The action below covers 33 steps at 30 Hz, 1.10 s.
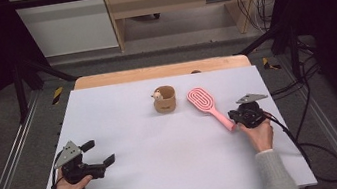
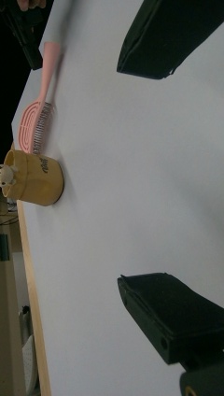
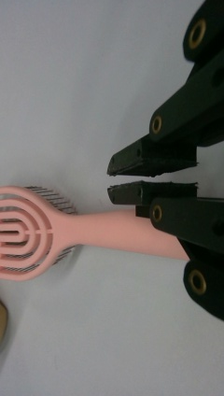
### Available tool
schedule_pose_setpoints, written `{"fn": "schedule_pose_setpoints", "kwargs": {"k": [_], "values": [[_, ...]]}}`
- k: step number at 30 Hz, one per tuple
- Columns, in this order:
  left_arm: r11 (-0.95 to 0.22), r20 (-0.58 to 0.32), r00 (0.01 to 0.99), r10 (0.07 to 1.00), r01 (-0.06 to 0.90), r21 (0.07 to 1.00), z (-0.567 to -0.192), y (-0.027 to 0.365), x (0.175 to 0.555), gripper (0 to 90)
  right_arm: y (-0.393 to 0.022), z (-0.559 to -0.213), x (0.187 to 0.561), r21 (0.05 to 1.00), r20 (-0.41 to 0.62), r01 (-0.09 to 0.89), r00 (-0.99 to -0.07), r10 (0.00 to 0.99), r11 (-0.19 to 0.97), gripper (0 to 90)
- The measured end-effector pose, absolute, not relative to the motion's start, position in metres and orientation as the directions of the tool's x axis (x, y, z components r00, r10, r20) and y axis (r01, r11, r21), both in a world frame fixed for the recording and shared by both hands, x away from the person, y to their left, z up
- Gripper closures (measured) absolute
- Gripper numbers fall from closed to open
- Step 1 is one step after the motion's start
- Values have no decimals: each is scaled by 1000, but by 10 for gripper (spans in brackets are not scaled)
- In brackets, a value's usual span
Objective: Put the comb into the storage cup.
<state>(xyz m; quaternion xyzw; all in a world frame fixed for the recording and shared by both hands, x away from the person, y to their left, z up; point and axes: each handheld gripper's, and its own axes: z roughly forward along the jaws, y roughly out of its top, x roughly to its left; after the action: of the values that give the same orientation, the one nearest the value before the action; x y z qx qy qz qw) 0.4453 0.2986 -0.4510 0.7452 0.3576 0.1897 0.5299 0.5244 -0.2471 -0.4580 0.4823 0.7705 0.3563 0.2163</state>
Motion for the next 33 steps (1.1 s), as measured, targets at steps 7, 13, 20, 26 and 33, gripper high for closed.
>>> {"fn": "schedule_pose_setpoints", "kwargs": {"k": [7,13,20,26,33], "values": [[-185,-95,672,734,334,924,-451,298,445,4,-252,-444,521,802,19,544,-437,899,247,507],[-181,-98,670,736,335,925,-451,299,446,5,-248,-437,521,803,1,530,-459,888,273,283],[-185,-97,670,736,337,923,-452,299,446,4,-242,-428,524,798,-9,530,-466,885,287,77],[-186,-97,670,736,338,923,-452,298,446,4,-238,-424,525,809,6,509,-506,862,294,18],[-186,-97,669,737,338,922,-452,299,446,4,-229,-422,529,809,9,506,-520,854,299,17]]}}
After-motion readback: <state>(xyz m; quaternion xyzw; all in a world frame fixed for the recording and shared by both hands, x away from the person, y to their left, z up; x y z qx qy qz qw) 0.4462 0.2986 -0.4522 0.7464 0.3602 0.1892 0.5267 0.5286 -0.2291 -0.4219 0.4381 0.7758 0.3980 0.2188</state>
